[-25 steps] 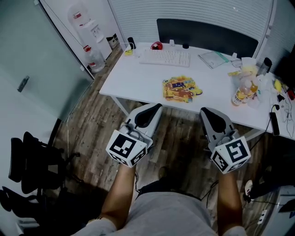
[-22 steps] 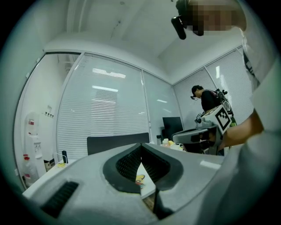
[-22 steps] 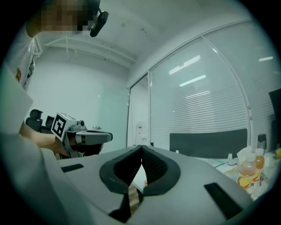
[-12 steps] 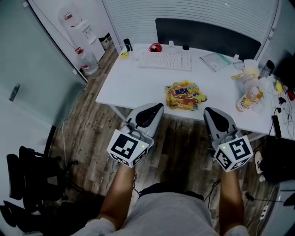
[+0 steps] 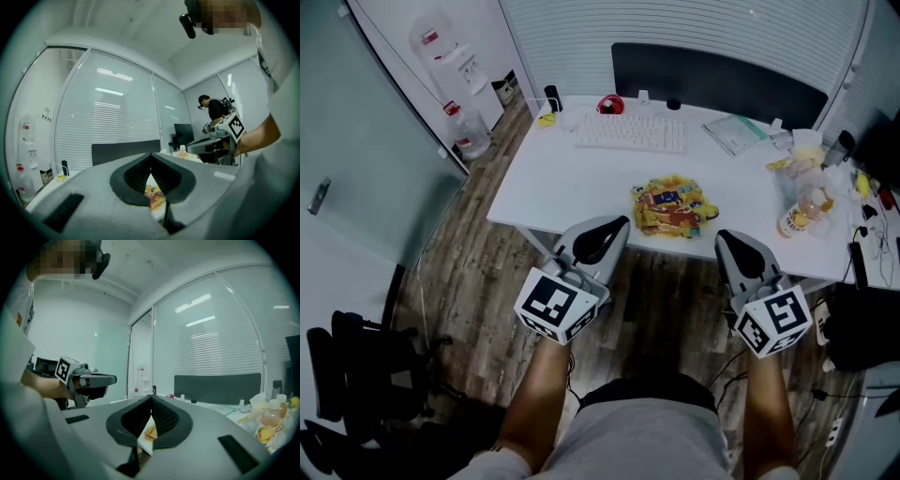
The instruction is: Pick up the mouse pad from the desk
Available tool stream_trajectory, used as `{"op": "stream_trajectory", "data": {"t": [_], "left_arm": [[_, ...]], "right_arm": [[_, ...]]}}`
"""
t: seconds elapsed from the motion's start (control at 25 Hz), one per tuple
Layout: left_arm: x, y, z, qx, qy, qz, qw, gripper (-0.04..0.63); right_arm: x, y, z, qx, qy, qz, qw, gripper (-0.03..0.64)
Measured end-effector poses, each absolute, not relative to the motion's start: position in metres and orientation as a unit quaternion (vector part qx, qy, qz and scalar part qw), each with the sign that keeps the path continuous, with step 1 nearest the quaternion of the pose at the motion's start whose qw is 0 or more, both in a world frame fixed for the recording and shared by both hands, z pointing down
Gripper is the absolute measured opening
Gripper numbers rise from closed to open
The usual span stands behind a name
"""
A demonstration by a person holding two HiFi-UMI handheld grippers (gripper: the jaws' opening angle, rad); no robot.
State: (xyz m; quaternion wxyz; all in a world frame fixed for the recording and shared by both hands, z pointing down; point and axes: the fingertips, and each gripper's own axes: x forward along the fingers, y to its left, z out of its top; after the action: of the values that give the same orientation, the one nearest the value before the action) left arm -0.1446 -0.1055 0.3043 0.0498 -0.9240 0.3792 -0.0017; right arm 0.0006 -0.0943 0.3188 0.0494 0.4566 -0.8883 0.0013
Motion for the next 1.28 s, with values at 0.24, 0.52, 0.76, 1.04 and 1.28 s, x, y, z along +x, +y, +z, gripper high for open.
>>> {"op": "stream_trajectory", "data": {"t": [0.24, 0.52, 0.76, 1.04, 1.28], "left_arm": [[-0.139, -0.113, 0.309, -0.926, 0.376, -0.007, 0.045, 0.015], [-0.132, -0.132, 0.319, -0.923, 0.383, -0.022, 0.039, 0.015], [-0.121, -0.166, 0.342, -0.913, 0.404, -0.048, 0.013, 0.015], [-0.110, -0.210, 0.381, -0.891, 0.444, -0.085, -0.042, 0.017], [-0.112, -0.239, 0.411, -0.862, 0.486, -0.105, -0.098, 0.017]], "right_arm": [[0.011, -0.102, 0.325, 0.462, -0.885, 0.005, 0.060, 0.012], [0.019, -0.125, 0.336, 0.453, -0.888, 0.002, 0.076, 0.012], [0.030, -0.163, 0.348, 0.441, -0.891, -0.006, 0.106, 0.012], [0.043, -0.207, 0.377, 0.418, -0.896, 0.001, 0.150, 0.014], [0.047, -0.235, 0.409, 0.390, -0.901, 0.018, 0.191, 0.015]]}}
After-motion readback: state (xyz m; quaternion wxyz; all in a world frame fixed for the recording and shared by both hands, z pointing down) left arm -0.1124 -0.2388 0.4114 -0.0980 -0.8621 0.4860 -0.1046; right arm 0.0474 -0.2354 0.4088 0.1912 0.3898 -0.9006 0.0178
